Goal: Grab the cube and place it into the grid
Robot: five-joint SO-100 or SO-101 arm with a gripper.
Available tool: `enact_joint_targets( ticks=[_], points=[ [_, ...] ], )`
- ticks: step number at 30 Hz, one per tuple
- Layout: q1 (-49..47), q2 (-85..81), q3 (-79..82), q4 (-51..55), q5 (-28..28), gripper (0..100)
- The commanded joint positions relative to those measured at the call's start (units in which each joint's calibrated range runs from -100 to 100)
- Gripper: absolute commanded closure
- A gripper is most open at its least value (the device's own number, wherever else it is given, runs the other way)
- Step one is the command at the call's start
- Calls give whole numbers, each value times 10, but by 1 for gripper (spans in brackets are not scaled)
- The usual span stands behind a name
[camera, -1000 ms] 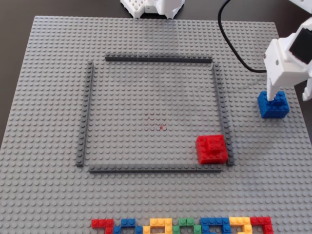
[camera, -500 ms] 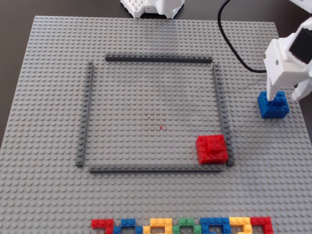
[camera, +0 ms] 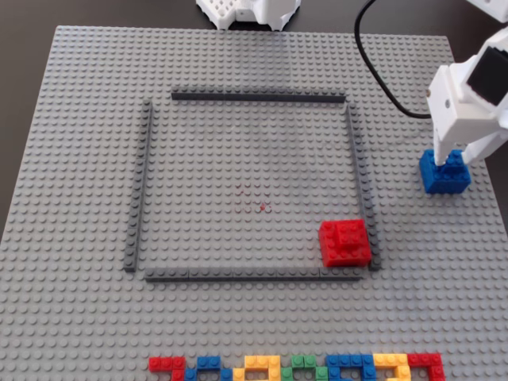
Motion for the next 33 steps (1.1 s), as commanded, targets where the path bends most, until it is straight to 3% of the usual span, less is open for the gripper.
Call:
enact_joint_targets(
  ticks=[1,11,20,33],
  points=[
    [4,-70,-5,14,5,92],
    [5,-216,4,48,29,94],
    [34,-398,169,40,65,94],
    [155,-541,382,-2,135,95]
  ],
)
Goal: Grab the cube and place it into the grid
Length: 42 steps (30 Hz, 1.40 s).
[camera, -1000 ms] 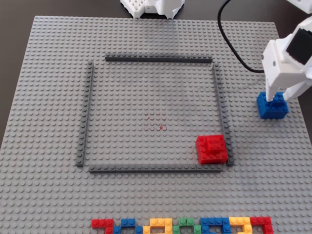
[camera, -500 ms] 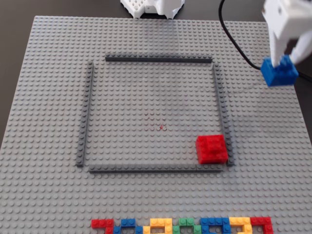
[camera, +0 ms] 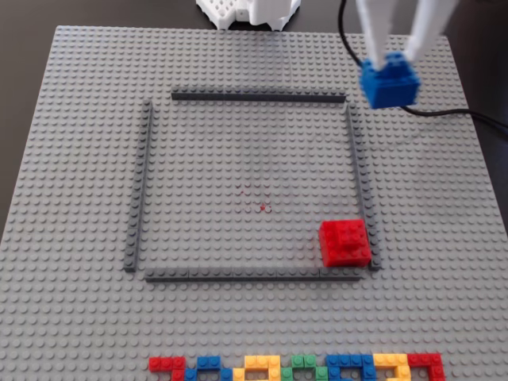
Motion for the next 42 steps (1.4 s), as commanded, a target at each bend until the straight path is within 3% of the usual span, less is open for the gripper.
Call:
enact_joint_targets(
  ticks=[1,10,29,42],
  points=[
    [48,-63,28,-14,26,96],
    [114,-16,7,-34,64,97],
    [134,216,-158,-70,72,97],
    [151,284,-211,-78,78,97]
  ],
)
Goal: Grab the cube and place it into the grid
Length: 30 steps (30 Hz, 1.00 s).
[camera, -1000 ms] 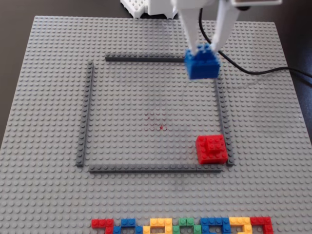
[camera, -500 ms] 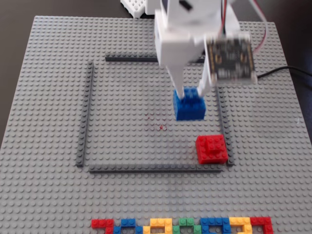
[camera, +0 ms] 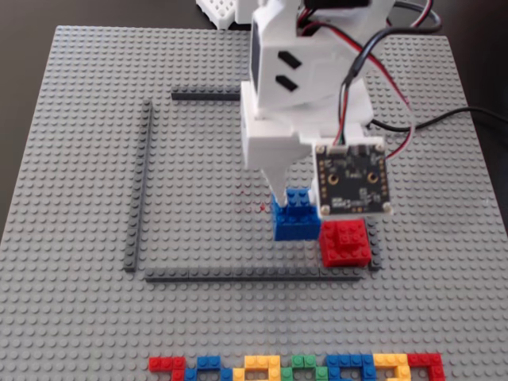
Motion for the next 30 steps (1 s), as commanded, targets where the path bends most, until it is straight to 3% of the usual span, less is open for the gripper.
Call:
enact_joint_targets(
  ticks=[1,30],
  points=[
    [5,-7,-49,-6,1,97],
    [-14,40,-52,-33,-23,97]
  ],
)
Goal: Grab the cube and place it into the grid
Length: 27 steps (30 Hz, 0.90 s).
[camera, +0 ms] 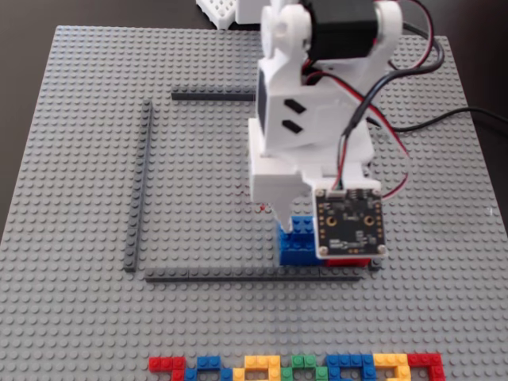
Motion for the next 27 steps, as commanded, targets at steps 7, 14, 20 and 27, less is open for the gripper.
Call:
enact_joint_targets(
  ticks=[7,14,20,27],
  points=[
    [-4,-15,-46,-4,-8,97],
    [-3,-9,-44,-6,-13,96],
    [-3,-8,-42,-7,-17,95],
    [-3,-8,-35,-9,-22,92]
  ],
)
